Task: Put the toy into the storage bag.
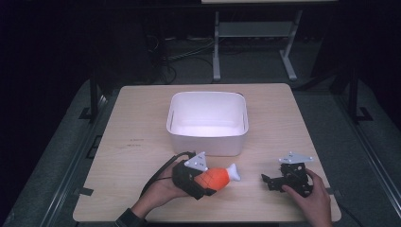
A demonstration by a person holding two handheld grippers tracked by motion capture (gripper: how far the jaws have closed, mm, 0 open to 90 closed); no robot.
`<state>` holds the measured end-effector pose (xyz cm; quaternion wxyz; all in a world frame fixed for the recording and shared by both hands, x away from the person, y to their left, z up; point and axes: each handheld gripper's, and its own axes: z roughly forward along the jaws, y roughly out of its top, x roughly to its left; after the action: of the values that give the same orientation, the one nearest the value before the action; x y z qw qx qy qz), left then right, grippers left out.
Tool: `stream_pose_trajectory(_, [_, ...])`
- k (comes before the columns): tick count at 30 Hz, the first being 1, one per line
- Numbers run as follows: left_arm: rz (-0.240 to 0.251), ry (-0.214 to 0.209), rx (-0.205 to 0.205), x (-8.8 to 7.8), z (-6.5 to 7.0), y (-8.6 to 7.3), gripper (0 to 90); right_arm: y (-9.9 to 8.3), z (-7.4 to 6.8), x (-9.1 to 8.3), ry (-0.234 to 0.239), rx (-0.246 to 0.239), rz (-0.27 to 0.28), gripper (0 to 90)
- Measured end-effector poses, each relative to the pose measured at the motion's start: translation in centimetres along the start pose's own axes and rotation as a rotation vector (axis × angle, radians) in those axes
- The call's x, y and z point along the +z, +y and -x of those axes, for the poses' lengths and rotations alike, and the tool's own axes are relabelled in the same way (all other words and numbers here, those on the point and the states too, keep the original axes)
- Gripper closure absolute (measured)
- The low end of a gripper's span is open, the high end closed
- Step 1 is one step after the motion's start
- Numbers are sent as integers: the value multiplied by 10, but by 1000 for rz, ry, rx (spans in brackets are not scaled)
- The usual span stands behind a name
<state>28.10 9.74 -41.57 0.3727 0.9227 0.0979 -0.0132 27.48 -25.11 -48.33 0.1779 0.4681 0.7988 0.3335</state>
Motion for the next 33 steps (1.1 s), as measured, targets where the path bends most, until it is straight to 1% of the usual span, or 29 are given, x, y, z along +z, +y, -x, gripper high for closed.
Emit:
stream_pose_trajectory(2, [2, -4, 6, -2, 0, 1, 274, 0, 0, 0, 0, 1, -1, 0])
stream_pose_trajectory(3, [-6, -5, 16, -4, 0, 2, 273, 0, 0, 0, 0, 1, -1, 0])
stream_pose_trajectory(4, [6, -9, 16, -5, 0, 1, 273, 0, 0, 0, 0, 1, -1, 0])
stream_pose_trajectory(6, [9, -21, 18, -9, -1, 2, 272, 0, 0, 0, 0, 1, -1, 0])
stream_pose_trajectory(9, [2, -26, 29, -13, -1, 4, 271, 0, 0, 0, 0, 2, -1, 0])
stream_pose_trajectory(11, [7, -31, 35, -16, -2, 5, 270, 0, 0, 0, 0, 1, -1, 0])
stream_pose_trajectory(14, [22, -38, 33, -21, -3, 6, 270, 0, 0, 0, 0, 0, 0, 0])
stream_pose_trajectory(19, [15, -37, 51, -28, -4, 12, 269, 0, 0, 0, 0, 0, 0, 0])
stream_pose_trajectory(21, [17, -46, 53, -30, -4, 14, 269, 0, 0, 0, 0, 1, 0, 0])
stream_pose_trajectory(24, [11, -45, 59, -33, -5, 16, 269, 0, 0, 0, 0, 1, 0, 0])
stream_pose_trajectory(25, [16, -46, 57, -34, -5, 16, 269, 0, 0, 0, 0, 1, -1, 0])
stream_pose_trajectory(26, [13, -48, 64, -35, -6, 17, 269, 0, 0, 0, 0, 1, -1, 0])
stream_pose_trajectory(33, [22, -51, 65, -42, -7, 22, 268, 0, 0, 0, 0, 1, -1, 0])
